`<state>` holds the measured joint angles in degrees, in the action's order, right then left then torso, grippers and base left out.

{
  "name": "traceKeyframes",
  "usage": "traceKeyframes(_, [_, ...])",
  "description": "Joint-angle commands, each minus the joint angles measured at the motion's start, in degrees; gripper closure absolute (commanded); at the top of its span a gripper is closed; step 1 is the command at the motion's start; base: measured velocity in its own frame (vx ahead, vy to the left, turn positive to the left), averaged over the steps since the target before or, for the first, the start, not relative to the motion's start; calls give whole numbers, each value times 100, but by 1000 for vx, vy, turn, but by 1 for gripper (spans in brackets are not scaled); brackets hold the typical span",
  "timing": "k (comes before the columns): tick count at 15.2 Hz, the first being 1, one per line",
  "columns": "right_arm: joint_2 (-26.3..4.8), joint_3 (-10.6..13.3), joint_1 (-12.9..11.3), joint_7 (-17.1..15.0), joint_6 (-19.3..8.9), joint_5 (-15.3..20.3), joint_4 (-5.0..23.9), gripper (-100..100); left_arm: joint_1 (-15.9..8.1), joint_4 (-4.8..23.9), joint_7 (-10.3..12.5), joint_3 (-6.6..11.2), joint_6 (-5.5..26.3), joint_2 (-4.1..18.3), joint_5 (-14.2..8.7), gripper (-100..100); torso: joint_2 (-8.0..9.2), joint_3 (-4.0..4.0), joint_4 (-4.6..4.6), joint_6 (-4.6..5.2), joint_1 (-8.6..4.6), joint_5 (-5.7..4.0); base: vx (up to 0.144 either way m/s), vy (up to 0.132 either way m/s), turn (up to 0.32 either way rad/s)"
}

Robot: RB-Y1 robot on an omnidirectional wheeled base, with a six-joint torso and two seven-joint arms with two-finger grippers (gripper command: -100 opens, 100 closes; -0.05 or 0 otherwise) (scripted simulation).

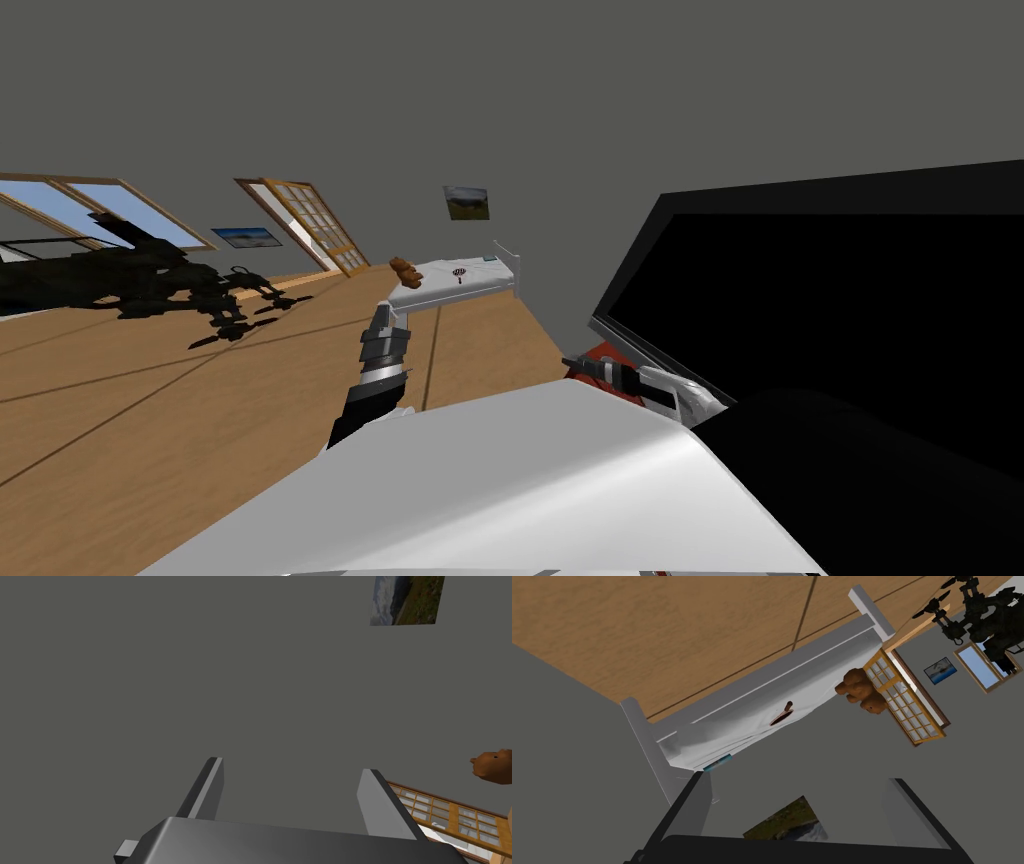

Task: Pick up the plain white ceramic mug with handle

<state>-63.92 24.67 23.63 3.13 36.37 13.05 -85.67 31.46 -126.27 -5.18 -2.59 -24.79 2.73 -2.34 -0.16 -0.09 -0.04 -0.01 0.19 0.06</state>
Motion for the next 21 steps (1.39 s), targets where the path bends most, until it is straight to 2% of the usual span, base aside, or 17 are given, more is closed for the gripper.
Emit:
traceKeyframes(1, [-179, 35, 3, -7, 29, 13, 110, -100, 0, 0, 0, 0, 0, 0, 0, 0, 0, 0, 0, 0, 0, 0, 31, 19, 67])
traceKeyframes(2, [-372, 174, -10, 11, 87, 80, 354, -100, 0, 0, 0, 0, 0, 0, 0, 0, 3, 2, 1, 2, -1, -1, 39, 24, 153])
traceKeyframes(4, [-468, 174, -10, 11, 87, 80, 411, -100, 0, 0, 0, 0, 0, 0, 0, 0, 2, 1, 1, 0, 0, 0, 35, 21, 98])
traceKeyframes(5, [-682, 311, -22, 28, 142, 145, 612, -100, 0, 0, 0, 0, 0, 0, 0, 0, 5, 3, 1, 2, -1, -1, 33, 23, 123])
traceKeyframes(6, [-743, 311, -22, 28, 142, 145, 707, -100, 0, 0, 0, 0, 0, 0, 0, 0, 5, 3, 1, 0, 0, -1, 34, 27, 136])
traceKeyframes(7, [-872, 445, -34, 43, 195, 208, 873, -100, 0, 0, 0, 0, 0, 0, 0, 0, 6, 3, 1, 1, 1, 0, 38, 41, 174])
traceKeyframes(9, [-999, 445, -34, 43, 195, 208, 995, -100, 0, 0, 0, 0, 0, 0, 0, 0, 4, 2, 1, -1, 6, 2, 31, 28, 100])
traceKeyframes(10, [-1225, 578, -45, 58, 243, 269, 1166, -100, 0, 0, 0, 0, 0, 0, 0, 0, 7, 4, 2, 2, 3, 1, 24, 23, 131])
traceKeyframes(11, [-1235, 578, -45, 58, 243, 269, 1275, -100, 0, 0, 0, 0, 0, 0, 0, 0, 9, 5, 2, 1, 2, 1, 28, 21, 125])
traceKeyframes(12, [-1452, 707, -55, 73, 287, 328, 1448, -100, 0, 0, 0, 0, 0, 0, 0, 0, 9, 5, 2, 1, 1, 1, 35, 29, 173])
traceKeyframes(14, [-1452, 707, -55, 73, 287, 328, 1543, -100, 0, 0, 0, 0, 0, 0, 0, 0, 6, 4, 2, 1, 4, 2, 29, 20, 82])
traceKeyframes(15, [-1648, 834, -63, 86, 326, 385, 1697, -100, 0, 0, 0, 0, 0, 0, 0, 0, 9, 5, 2, 3, 1, 0, 23, 15, 94])
traceKeyframes(17, [-1648, 834, -63, 86, 326, 385, 1798, -100, 0, 0, 0, 0, 0, 0, 0, 0, 10, 6, 3, 1, 0, 0, 18, 12, 70])
traceKeyframes(18, [-1823, 958, -69, 100, 359, 440, 1986, -100, 0, 0, 0, 0, 0, 0, 0, 0, 13, 7, 3, 3, -1, -1, 14, 12, 93])
traceKeyframes(19, [-1823, 958, -69, 100, 359, 440, 2038, -100, 0, 0, 0, 0, 0, 0, 0, 0, 14, 8, 3, 1, -2, 0, 17, 13, 114])
traceKeyframes(20, [-1974, 1081, -72, 113, 387, 493, 2247, -100, 0, 0, 0, 0, 0, 0, 0, 0, 14, 8, 3, 1, -1, 0, 22, 15, 147])
traceKeyframes(21, [-1974, 1081, -72, 113, 387, 493, 2260, -100, 0, 0, 0, 0, 0, 0, 0, 0, 13, 8, 3, 0, -1, 0, 21, 13, 112])
